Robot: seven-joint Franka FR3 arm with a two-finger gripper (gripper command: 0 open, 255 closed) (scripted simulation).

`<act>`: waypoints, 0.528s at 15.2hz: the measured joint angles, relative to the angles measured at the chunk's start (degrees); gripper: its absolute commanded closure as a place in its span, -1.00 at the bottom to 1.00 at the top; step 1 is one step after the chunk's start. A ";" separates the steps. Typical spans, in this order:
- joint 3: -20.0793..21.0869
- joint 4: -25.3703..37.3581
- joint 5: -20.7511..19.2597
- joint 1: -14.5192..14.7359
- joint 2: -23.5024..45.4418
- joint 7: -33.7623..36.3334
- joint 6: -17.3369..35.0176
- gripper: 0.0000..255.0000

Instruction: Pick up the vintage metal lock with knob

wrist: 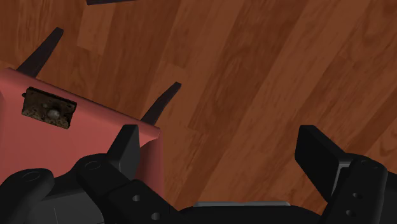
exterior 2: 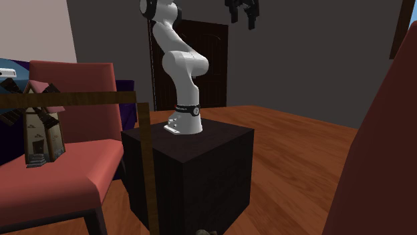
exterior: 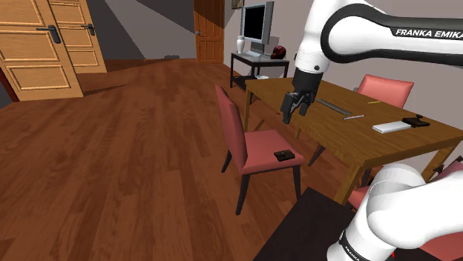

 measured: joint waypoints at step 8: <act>-6.53 -4.46 -3.47 -1.88 4.60 -6.26 8.67 -1.00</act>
